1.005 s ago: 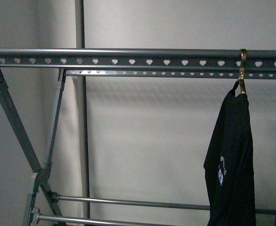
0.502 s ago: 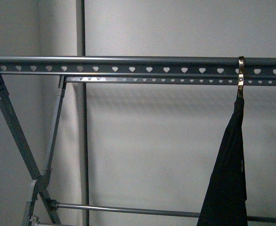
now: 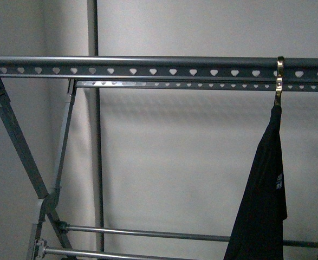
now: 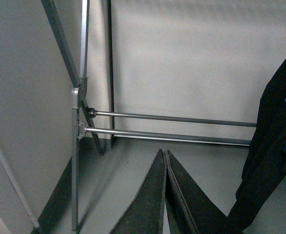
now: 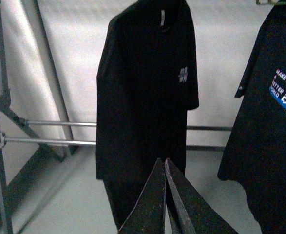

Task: Hang clothes on hanger

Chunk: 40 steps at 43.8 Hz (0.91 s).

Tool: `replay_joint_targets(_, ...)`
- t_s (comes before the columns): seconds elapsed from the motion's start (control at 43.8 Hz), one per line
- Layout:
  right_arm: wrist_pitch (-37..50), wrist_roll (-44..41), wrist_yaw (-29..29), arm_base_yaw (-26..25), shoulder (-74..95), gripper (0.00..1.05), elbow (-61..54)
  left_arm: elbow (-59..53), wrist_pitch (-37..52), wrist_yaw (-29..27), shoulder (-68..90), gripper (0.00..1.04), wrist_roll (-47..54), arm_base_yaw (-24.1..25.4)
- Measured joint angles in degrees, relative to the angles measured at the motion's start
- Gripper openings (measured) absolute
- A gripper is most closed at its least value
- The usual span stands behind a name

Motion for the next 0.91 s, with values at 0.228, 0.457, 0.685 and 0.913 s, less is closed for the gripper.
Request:
replay_joint_targets(0.228, -2.2, 0.0, 0.0, 0.0, -4.8, 0.02, -1.6, 0.0, 0.0, 0.0, 0.0, 0.04, 0.0, 0.0)
replay_joint_targets(0.457, -2.1, 0.0, 0.0, 0.0, -7.0, 0.02, -3.8, 0.0, 0.0, 0.0, 0.0, 0.04, 0.0, 0.0)
replay_joint_targets(0.685, -2.1, -0.1, 0.0, 0.0, -7.0, 0.14, -3.8, 0.0, 0.0, 0.0, -0.1, 0.13, 0.0, 0.0)
replay_joint_targets(0.913, -2.1, -0.1, 0.0, 0.0, -7.0, 0.58, -3.8, 0.0, 0.0, 0.0, -0.1, 0.58, 0.0, 0.0)
